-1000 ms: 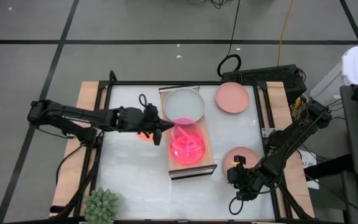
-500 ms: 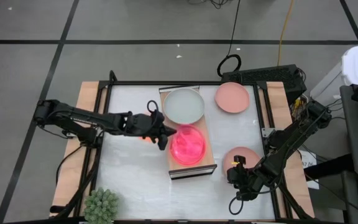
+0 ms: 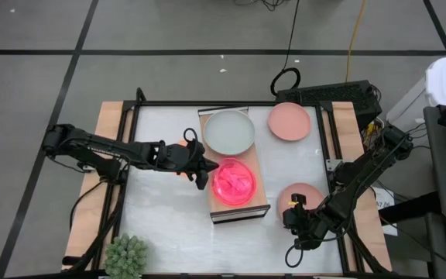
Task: Place and stack plates onto a shelf
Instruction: Stack the pink plate on the pink plate on the shelf, then stack the bottom dark pink plate on the gray plate on the shelf
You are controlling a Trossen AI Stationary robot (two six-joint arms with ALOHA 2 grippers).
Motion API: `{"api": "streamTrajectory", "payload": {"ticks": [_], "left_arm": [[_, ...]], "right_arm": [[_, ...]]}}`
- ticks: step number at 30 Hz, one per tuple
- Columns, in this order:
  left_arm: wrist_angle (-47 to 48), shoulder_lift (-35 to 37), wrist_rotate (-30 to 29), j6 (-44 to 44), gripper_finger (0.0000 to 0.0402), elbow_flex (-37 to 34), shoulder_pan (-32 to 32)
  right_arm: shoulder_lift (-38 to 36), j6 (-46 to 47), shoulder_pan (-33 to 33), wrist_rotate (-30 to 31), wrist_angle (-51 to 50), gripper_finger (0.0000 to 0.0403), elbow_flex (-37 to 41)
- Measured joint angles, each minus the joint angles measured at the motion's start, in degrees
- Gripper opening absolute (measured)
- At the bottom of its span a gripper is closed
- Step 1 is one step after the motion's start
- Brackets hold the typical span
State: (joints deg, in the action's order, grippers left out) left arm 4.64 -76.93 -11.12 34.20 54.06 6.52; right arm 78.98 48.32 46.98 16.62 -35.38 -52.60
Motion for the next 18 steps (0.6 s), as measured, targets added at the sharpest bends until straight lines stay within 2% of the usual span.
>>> {"api": "streamTrajectory", "payload": {"ticks": [8,18], "left_arm": [[0.37,0.00,-0.98,-2.43,0.0028,0.00,0.00],[0.31,0.00,-2.07,-4.08,0.0111,0.00,0.00]], "right_arm": [[0.00,0.02,0.00,0.00,0.00,0.0089,0.00],[0.00,0.02,0.00,0.00,0.00,0.0089,0.00]]}}
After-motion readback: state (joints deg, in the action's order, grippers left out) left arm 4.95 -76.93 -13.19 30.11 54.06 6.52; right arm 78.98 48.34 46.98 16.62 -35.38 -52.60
